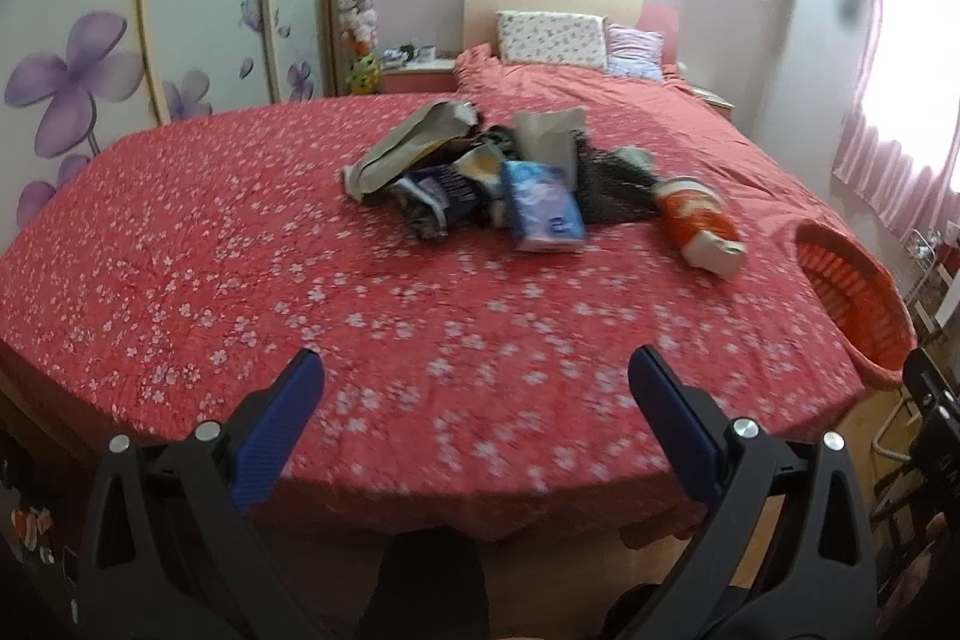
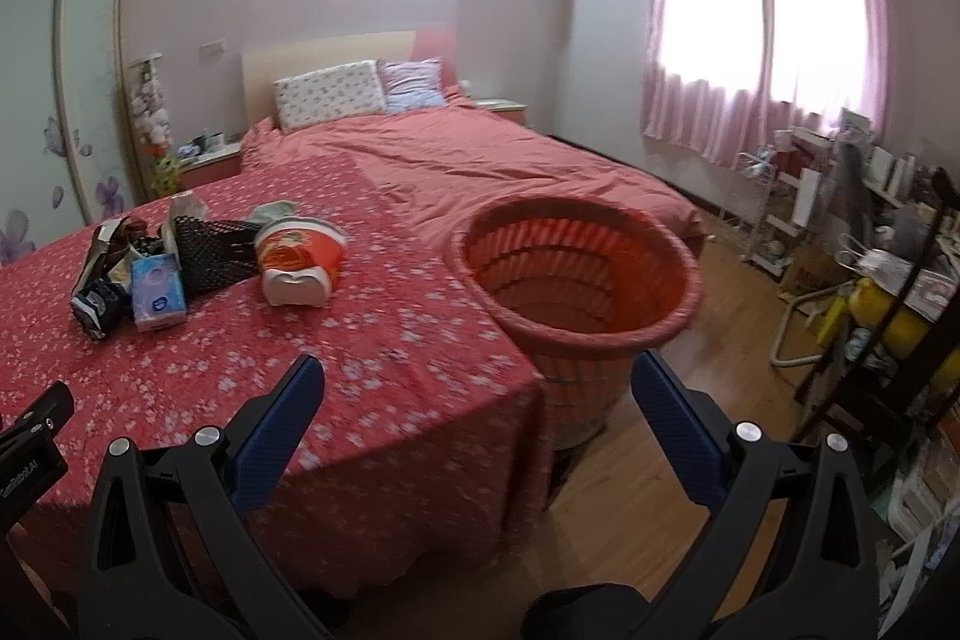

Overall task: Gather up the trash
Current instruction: 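Reach the right tool to the red-and-white paper cup and grasp it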

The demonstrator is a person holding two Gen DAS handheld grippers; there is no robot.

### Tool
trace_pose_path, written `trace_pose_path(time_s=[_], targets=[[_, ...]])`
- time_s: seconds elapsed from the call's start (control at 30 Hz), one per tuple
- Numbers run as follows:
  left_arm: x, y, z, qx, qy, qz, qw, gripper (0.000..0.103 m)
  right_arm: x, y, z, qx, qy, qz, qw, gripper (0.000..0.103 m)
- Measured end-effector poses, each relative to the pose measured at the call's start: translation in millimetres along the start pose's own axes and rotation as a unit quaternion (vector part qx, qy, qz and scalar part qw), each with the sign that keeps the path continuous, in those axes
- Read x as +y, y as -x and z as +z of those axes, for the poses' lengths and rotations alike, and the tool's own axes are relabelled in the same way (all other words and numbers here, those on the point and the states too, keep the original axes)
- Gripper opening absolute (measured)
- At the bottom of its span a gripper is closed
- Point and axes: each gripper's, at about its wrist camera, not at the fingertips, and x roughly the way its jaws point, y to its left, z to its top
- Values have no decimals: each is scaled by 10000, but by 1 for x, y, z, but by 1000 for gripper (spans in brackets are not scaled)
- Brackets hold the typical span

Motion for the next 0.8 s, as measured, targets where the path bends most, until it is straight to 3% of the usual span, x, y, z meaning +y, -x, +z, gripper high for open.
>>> trace_pose_path(time_s=[0.33, 0.8], targets=[[52, -44, 19, 217, 490, 159, 9984, 99, 44, -53, 24, 408, 116, 840, 9956, 101], [72, -78, 42, 145, 488, 172, 9986, 99, 87, -139, 44, 1260, 134, 1090, 9859, 101]])
